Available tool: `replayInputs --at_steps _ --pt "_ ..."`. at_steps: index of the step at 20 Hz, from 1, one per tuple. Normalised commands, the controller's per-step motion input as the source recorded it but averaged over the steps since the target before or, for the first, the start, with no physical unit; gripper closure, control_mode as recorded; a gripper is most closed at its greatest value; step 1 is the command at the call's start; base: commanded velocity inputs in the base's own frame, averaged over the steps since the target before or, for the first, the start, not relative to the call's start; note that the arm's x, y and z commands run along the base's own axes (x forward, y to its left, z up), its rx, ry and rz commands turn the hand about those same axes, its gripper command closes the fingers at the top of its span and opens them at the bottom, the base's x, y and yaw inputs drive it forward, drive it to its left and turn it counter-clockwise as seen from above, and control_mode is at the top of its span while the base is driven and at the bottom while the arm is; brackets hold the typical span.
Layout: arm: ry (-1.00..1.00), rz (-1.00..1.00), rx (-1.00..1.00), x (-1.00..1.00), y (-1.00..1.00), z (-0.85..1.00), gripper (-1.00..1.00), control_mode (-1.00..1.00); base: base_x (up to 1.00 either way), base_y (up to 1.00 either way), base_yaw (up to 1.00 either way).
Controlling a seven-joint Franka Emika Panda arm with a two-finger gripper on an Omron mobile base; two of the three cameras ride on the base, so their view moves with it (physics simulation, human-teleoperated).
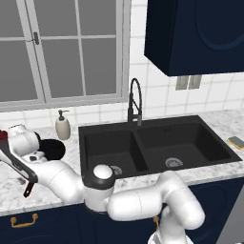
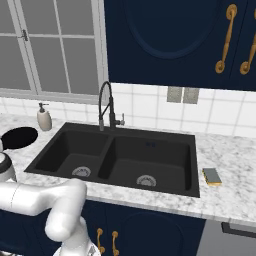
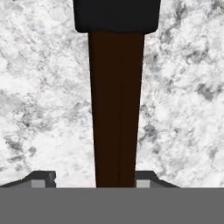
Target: Pick the pan and sponge and place them into the sink. Then turn on the water.
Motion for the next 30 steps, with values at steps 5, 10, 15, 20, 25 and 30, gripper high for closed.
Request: replayInputs --at_steps 5,10,15,20,25,30 --pt "-0.24 -0.3 0.12 -0.7 -1.0 -1.0 1.0 -1.0 0.0 0.0 0.0" --pt "-0.28 -0.25 0.07 -0.73 -1.0 -1.0 1.0 -1.0 0.0 0.0 0.0" --pt "-0.43 -0.13 0.0 -0.5 -0.75 -1.0 1.0 -1.0 0.0 0.0 0.0" --pt "-0.55 -0.1 0.0 -0.14 -0.54 -1.0 1.0 -1.0 0.0 0.0 0.0" --pt "-0.14 -0.01 0.11 -0.06 -0.55 0.02 1.0 -1.0 0.0 0.0 0.0" --pt "0.15 -0.01 0.27 -0.51 -0.74 1.0 1.0 -1.0 0.0 0.0 0.0"
